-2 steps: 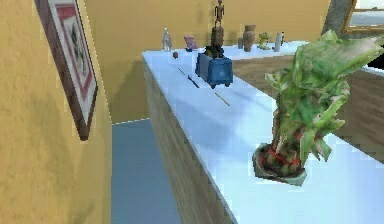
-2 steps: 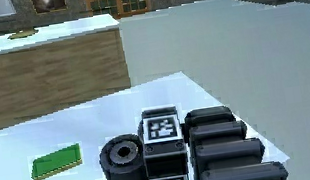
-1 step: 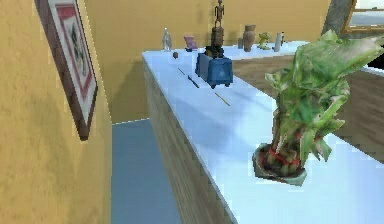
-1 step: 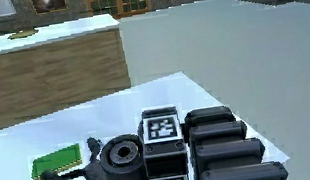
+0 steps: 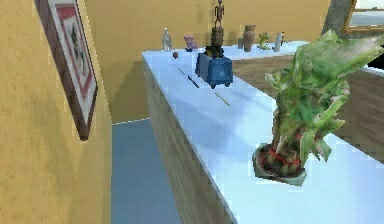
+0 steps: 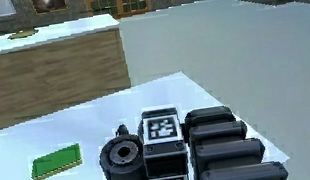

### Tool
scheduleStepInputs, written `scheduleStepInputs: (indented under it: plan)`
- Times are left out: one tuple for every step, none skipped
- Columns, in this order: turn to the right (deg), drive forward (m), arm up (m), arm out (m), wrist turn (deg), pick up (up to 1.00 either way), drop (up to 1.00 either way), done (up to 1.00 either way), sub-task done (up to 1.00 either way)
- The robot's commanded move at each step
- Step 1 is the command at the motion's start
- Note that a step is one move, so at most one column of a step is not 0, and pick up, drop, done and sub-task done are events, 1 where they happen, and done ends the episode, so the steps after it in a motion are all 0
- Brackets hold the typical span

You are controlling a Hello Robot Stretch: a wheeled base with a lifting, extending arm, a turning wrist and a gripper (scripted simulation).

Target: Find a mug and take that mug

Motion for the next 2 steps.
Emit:
scheduleStepInputs:
  plan:
    - [0.0, 0.00, 0.00, 0.00, 3.0, 0.00, 0.00, 0.00, 0.00]
    - [0.0, 0.00, -0.16, 0.00, 0.0, 0.00, 0.00, 0.00, 0.00]
